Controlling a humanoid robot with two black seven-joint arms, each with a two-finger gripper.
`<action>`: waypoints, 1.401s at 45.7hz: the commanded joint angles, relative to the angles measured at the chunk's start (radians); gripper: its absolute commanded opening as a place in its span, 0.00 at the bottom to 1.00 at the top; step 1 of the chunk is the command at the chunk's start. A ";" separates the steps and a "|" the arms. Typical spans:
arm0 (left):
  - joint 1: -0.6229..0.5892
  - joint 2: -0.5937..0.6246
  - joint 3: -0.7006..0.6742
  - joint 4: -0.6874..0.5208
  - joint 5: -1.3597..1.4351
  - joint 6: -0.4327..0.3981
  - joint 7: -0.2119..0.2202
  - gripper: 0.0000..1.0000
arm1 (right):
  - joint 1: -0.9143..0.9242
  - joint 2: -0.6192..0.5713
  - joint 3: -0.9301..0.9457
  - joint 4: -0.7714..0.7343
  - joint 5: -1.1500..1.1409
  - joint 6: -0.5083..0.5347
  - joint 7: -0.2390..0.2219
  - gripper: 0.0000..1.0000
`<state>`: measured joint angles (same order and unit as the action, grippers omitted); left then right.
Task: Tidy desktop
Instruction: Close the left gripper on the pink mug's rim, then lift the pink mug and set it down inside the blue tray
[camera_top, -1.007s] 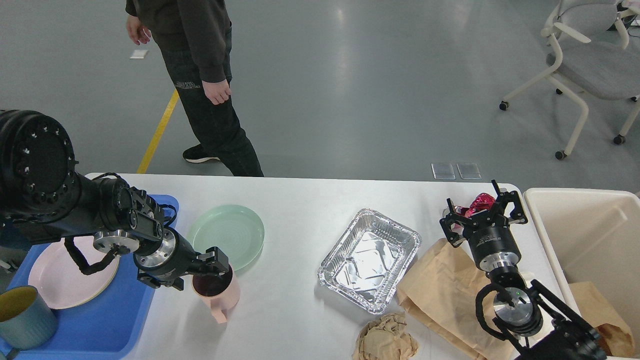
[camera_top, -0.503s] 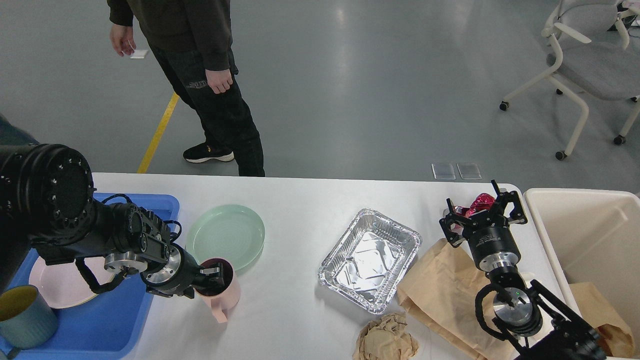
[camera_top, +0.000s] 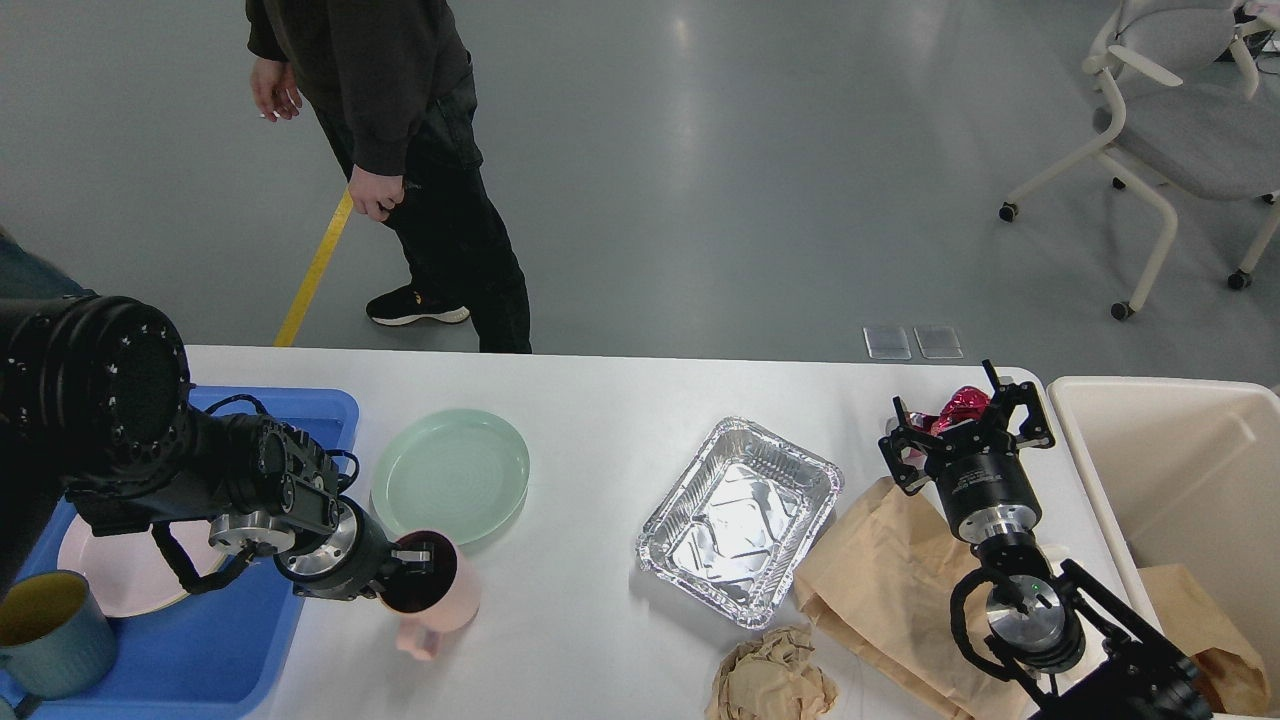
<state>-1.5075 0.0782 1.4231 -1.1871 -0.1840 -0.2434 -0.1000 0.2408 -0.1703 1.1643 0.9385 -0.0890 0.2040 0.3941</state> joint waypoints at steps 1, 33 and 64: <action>-0.014 0.003 -0.003 -0.006 0.000 -0.013 0.000 0.00 | 0.000 0.000 0.000 0.000 0.000 0.000 0.000 1.00; -1.036 0.092 0.092 -0.479 0.055 -0.623 0.062 0.00 | 0.000 -0.002 0.000 -0.001 0.000 0.000 0.000 1.00; -0.838 0.419 0.131 -0.460 0.365 -0.421 0.000 0.00 | 0.000 0.000 0.000 0.000 0.000 0.000 0.000 1.00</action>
<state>-2.4640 0.3877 1.5546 -1.6735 0.0622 -0.7529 -0.0790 0.2408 -0.1715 1.1643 0.9391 -0.0889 0.2040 0.3940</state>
